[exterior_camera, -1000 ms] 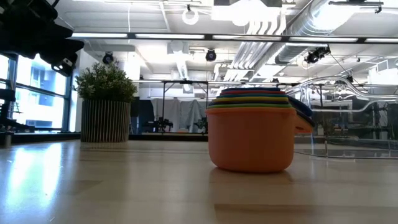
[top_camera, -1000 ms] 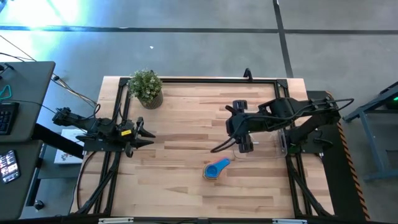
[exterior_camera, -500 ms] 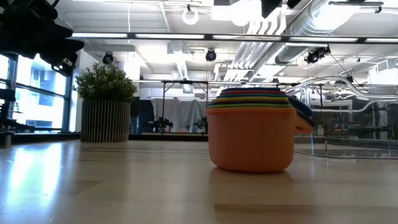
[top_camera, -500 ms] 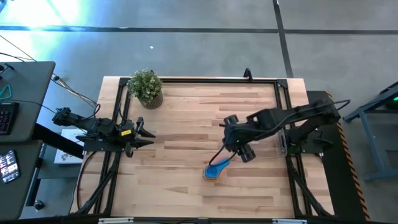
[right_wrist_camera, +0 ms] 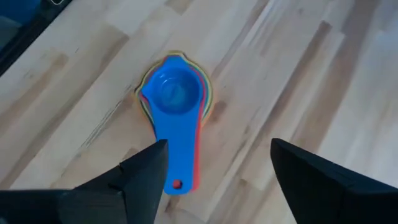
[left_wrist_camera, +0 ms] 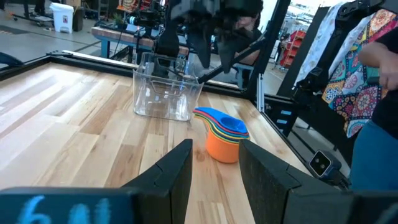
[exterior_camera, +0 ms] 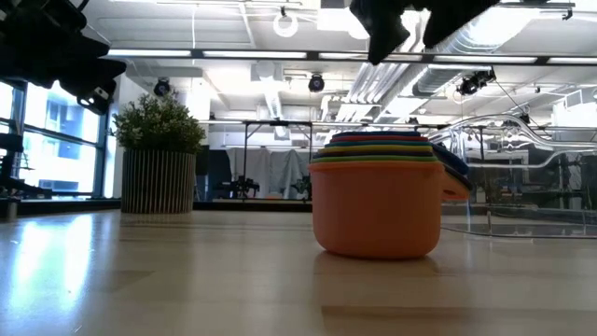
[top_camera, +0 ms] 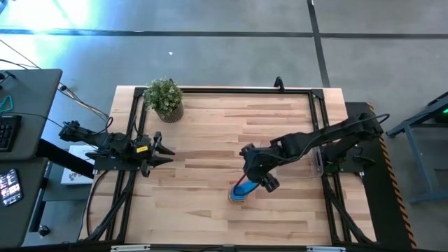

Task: Nest measuring cups in basket
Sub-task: Put the stacked measuring cups into the transparent bin

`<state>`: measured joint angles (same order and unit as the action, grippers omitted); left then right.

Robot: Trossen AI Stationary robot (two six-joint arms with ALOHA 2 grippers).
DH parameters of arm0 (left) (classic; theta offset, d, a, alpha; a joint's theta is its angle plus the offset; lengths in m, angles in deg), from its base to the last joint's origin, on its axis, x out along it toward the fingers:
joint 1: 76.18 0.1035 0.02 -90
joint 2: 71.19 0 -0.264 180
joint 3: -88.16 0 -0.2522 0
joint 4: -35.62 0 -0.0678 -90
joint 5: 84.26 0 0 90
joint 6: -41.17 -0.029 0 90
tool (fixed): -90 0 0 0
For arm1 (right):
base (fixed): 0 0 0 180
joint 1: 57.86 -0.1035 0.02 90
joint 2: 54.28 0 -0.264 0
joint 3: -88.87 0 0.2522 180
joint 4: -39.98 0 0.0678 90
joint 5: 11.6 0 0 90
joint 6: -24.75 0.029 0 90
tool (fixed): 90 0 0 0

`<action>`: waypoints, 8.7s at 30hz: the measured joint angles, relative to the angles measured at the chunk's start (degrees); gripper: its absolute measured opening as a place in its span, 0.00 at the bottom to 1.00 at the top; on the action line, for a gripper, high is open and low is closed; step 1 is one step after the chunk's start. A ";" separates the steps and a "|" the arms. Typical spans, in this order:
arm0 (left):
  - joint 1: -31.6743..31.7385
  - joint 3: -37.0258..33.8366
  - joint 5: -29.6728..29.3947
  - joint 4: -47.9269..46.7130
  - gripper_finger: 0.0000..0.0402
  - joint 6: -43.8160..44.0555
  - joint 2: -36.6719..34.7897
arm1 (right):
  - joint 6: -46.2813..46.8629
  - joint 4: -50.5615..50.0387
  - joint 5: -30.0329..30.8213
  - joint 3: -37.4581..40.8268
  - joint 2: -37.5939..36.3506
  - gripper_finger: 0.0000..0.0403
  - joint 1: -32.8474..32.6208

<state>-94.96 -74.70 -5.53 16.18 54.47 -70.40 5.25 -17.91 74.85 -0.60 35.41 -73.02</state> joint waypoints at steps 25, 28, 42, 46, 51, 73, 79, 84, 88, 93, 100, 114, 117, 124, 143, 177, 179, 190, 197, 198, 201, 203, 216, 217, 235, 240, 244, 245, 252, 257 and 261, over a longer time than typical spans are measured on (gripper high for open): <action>0.00 0.02 0.02 -0.01 0.30 0.00 0.02 | 4.03 1.49 -1.16 0.10 13.26 0.72 -2.62; -0.01 0.02 0.02 -0.01 0.30 0.00 0.02 | 4.26 1.00 -1.28 0.04 14.23 0.72 -2.59; 0.00 0.02 0.02 0.01 0.30 0.00 0.02 | 6.18 1.52 -1.60 0.04 18.64 0.72 -2.51; -0.01 0.02 0.02 0.01 0.30 0.00 0.00 | 7.02 1.63 -1.60 0.04 18.75 0.69 -2.51; 0.00 0.02 0.02 0.00 0.30 0.00 0.00 | 8.09 1.63 -2.10 0.04 18.75 0.61 -2.51; 0.01 0.02 0.02 0.00 0.30 0.00 0.00 | 15.75 1.54 -3.48 0.04 18.75 0.36 -2.51; -0.01 0.02 0.02 0.01 0.30 0.00 0.00 | 16.10 2.29 -4.06 0.06 18.75 0.36 -2.51; -0.01 0.02 0.02 0.01 0.30 0.00 0.00 | 16.10 3.65 -4.03 0.06 18.75 0.43 -2.51; 0.00 0.02 0.02 0.01 0.30 0.00 0.00 | 15.84 4.12 -4.03 0.06 18.75 0.49 -2.49; 0.00 0.02 0.02 0.01 0.30 0.00 0.01 | 14.18 5.58 -4.03 0.06 18.75 0.52 -2.20; -0.01 0.02 0.02 0.01 0.30 0.00 0.00 | 14.07 6.40 -5.53 0.13 20.96 0.56 -1.77; 0.01 0.02 0.14 0.01 0.30 0.00 0.00 | 14.53 7.51 -4.05 0.13 21.73 0.41 -1.77; -0.01 0.02 0.17 0.01 0.30 0.02 0.00 | 15.01 7.24 -5.34 0.13 21.73 0.33 -1.77; 0.00 0.02 0.17 0.01 0.30 0.00 0.00 | 15.64 7.30 -5.76 0.13 21.73 0.32 -1.74; -0.01 0.02 0.17 0.01 0.30 0.00 0.00 | 17.13 7.31 -6.37 0.10 21.73 0.31 -1.70; -0.01 0.02 0.20 -0.01 0.30 0.00 0.00 | 20.83 9.72 -6.30 0.04 20.14 0.31 -1.69; 0.01 0.02 0.20 0.01 0.30 0.00 -0.01 | 21.03 9.76 -5.88 0.04 19.61 0.31 -1.68; 0.00 0.02 0.19 0.01 0.30 0.00 -0.01 | 22.12 10.09 -5.98 0.04 19.39 0.31 -1.33; 0.00 0.02 0.18 0.01 0.30 0.00 -0.01 | 23.99 10.51 -6.21 0.04 19.69 0.30 -1.22; -0.01 0.02 0.20 -0.01 0.30 0.00 -0.02 | 24.29 10.43 -6.19 0.04 19.75 0.30 -1.22; -0.01 0.02 0.19 0.00 0.30 0.01 -0.02 | 26.08 10.59 -6.24 0.04 19.76 0.30 -1.22; 0.01 0.02 0.20 0.01 0.30 0.00 0.00 | 27.16 10.26 -6.33 0.04 19.76 0.30 -1.22; -0.01 0.02 0.20 0.01 0.30 0.00 -0.01 | 31.29 12.20 -6.01 0.04 19.76 0.30 -1.22; 0.01 0.02 0.20 0.01 0.30 0.00 0.00 | 31.70 12.08 -6.14 0.04 19.78 0.30 -1.22; -0.01 0.00 0.20 -0.01 0.30 0.00 -0.02 | 36.89 11.48 -6.16 3.53 19.80 0.30 -0.61; -0.01 0.00 0.20 0.01 0.30 0.00 -0.01 | 35.59 11.29 -6.13 3.53 19.82 0.37 -0.57; -0.01 0.00 0.19 0.00 0.30 0.00 0.00 | 34.16 12.25 -6.13 3.51 19.85 0.41 -0.12; 0.01 0.00 0.20 0.00 0.30 0.00 0.00 | 33.89 12.41 -6.13 3.51 19.85 0.41 -0.01; 0.00 0.00 0.18 0.01 0.30 0.00 0.00 | 32.40 14.06 -6.07 3.47 19.85 0.42 0.20; -0.01 0.00 0.20 0.00 0.30 0.00 0.00 | 31.43 14.16 -6.19 3.47 19.85 0.43 0.20; 0.00 0.00 0.19 0.01 0.30 0.00 0.00 | 31.42 14.74 -6.73 3.47 19.85 0.45 0.20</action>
<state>-94.96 -74.70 -5.34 16.19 54.47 -70.40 36.67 -3.16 68.12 2.87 55.25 -72.82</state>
